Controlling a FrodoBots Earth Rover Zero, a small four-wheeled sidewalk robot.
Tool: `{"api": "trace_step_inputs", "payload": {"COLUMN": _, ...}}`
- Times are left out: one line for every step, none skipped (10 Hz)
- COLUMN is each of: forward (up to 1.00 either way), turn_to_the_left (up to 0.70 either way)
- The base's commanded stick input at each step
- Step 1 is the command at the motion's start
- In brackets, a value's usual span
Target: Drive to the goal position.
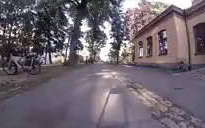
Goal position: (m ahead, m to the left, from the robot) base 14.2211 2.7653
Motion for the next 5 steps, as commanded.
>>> {"api": "trace_step_inputs", "payload": {"forward": 0.45, "turn_to_the_left": 0.00}}
{"api": "trace_step_inputs", "payload": {"forward": 0.45, "turn_to_the_left": 0.00}}
{"api": "trace_step_inputs", "payload": {"forward": 0.45, "turn_to_the_left": 0.00}}
{"api": "trace_step_inputs", "payload": {"forward": 0.45, "turn_to_the_left": 0.00}}
{"api": "trace_step_inputs", "payload": {"forward": 0.45, "turn_to_the_left": 0.00}}
